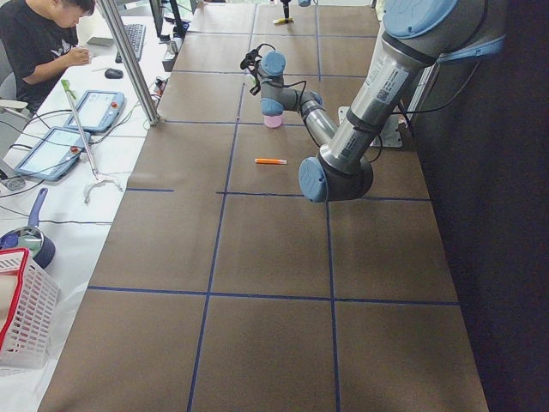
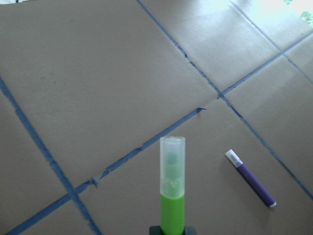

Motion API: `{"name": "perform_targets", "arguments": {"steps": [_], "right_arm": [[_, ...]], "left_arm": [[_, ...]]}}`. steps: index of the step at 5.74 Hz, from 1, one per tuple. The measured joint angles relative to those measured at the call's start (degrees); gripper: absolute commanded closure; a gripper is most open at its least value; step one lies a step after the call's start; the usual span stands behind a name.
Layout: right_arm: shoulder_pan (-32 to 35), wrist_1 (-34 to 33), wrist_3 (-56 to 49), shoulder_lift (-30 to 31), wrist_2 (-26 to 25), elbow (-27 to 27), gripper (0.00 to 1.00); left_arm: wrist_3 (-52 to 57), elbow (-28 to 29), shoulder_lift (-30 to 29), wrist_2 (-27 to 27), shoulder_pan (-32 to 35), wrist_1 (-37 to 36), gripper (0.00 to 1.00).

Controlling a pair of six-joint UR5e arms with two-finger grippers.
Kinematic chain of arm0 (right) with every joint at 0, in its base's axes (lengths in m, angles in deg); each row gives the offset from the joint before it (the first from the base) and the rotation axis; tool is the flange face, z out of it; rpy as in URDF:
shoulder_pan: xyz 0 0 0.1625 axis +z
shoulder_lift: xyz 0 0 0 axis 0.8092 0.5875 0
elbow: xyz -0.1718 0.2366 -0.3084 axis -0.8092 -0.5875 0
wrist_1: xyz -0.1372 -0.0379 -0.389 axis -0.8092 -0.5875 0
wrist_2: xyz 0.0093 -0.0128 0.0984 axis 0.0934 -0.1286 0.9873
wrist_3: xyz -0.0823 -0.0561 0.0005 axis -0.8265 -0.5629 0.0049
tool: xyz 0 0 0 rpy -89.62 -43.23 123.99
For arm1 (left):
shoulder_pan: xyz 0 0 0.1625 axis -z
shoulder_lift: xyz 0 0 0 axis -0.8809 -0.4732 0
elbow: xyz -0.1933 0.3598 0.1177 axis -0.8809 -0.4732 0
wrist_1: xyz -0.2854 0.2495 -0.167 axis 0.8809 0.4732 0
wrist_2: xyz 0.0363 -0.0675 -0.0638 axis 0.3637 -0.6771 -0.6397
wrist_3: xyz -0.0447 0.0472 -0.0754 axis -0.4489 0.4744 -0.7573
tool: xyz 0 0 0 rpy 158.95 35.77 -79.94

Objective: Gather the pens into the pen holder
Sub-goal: 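Lower the green highlighter into the pink cup and open the left gripper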

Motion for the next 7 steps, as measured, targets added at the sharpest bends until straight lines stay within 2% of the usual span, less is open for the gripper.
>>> {"name": "perform_targets", "arguments": {"steps": [2,4,7], "right_arm": [[0.0,0.04,0.03,0.01,0.16,-0.01,0.0],[0.0,0.04,0.08,0.01,0.2,-0.01,0.0],[0.0,0.01,0.09,0.01,0.22,-0.05,0.0]], "left_arm": [[-0.79,1.01,2.89,5.59,-2.9,9.87,1.0],[-0.84,5.32,0.3,11.27,-4.02,15.1,1.0],[-0.85,11.94,0.03,12.31,-4.51,21.71,1.0]]}}
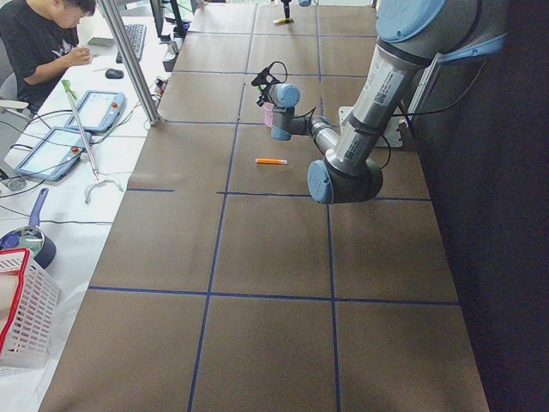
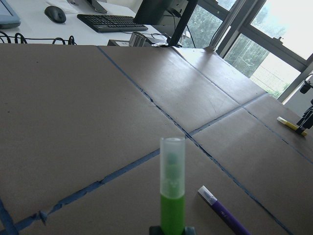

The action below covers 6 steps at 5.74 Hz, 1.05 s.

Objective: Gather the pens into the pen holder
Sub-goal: 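Lower the green highlighter into the pink cup and open the left gripper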

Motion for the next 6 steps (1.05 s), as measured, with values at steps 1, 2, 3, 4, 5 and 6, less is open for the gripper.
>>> {"name": "perform_targets", "arguments": {"steps": [1,2,3,4,5,6], "right_arm": [[0.0,0.03,0.0,0.0,0.01,0.02,0.0],[0.0,0.02,0.0,0.0,0.03,0.04,0.0],[0.0,-0.02,0.0,0.0,0.02,0.04,0.0],[0.0,-0.03,0.0,0.0,0.05,0.04,0.0],[0.0,-0.04,0.0,0.0,0.07,0.04,0.0],[0.0,-0.01,0.03,0.0,0.1,0.04,0.0]], "left_arm": [[0.03,1.12,0.05,-0.01,-0.11,1.02,1.0],[0.04,1.48,0.05,-0.05,-0.14,1.31,1.0],[0.02,1.51,-0.04,-0.07,-0.16,1.37,1.0],[-0.03,1.34,-0.04,-0.07,-0.2,1.42,1.0],[-0.07,1.1,0.03,-0.07,-0.33,1.46,0.91],[-0.06,0.99,0.1,-0.07,-0.49,1.48,0.01]]}}
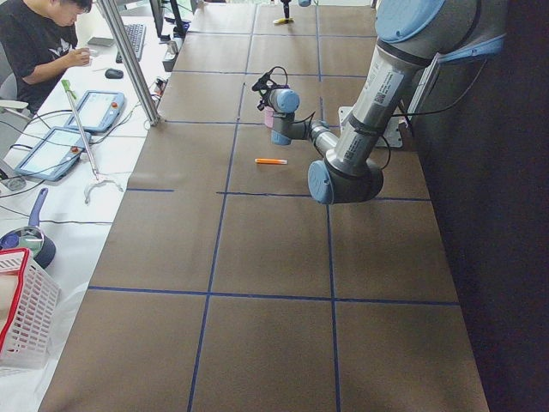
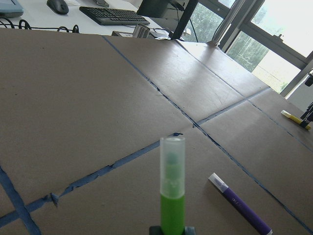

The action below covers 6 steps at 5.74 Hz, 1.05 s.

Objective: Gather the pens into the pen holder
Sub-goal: 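Lower the green highlighter into the pink cup and open the left gripper, then raise the left gripper away from the cup toward the orange pen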

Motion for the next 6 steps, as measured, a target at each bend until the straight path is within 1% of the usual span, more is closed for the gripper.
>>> {"name": "perform_targets", "arguments": {"steps": [2,4,5,6], "right_arm": [[0.0,-0.01,0.01,0.0,0.33,0.0,0.0],[0.0,0.0,0.05,0.0,0.44,0.0,0.0],[0.0,0.02,0.04,0.0,0.48,0.0,0.0],[0.0,0.02,-0.01,0.0,0.49,0.03,0.0]], "left_arm": [[-0.79,-0.42,0.14,0.04,-0.32,0.0,0.0],[-2.79,-2.53,0.21,-0.02,-0.26,-0.83,0.0],[-3.7,-4.67,0.2,-0.65,0.97,-4.75,0.0],[-4.63,-9.01,0.22,-4.14,4.3,-15.35,0.0]]}}
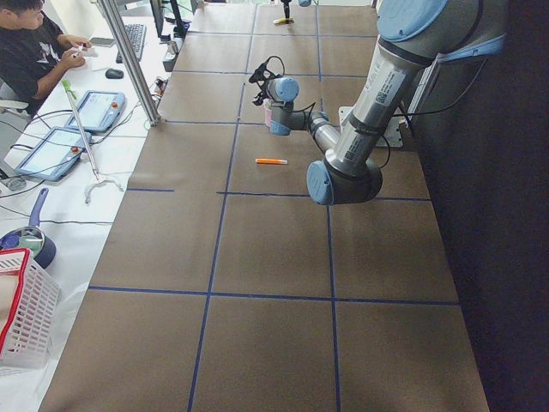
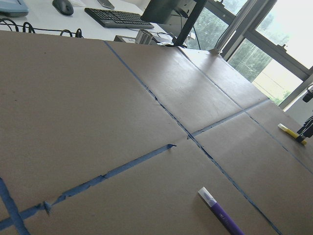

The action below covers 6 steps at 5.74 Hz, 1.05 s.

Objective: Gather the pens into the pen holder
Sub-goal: 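Raise the left gripper away from the cup toward the orange pen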

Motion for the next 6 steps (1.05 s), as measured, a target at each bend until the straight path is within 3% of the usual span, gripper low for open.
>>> {"name": "perform_targets", "arguments": {"steps": [2,3,4,6], "right_arm": [[0.0,0.14,-0.02,0.0,0.28,0.08,0.0],[0.0,0.19,-0.02,0.0,0.31,0.12,0.0],[0.0,0.21,-0.02,0.0,0.28,0.14,0.0],[0.0,0.2,0.02,0.0,0.15,0.1,0.03]], "left_arm": [[0.01,-9.02,0.05,-17.36,11.85,-27.85,0.0],[2.06,-9.97,1.19,-24.2,16.39,-35.11,0.0],[7.31,-10.5,2.97,-27.65,18.44,-42.04,0.0],[18.78,-11.01,3.28,-29.15,19.04,-58.92,0.0]]}}
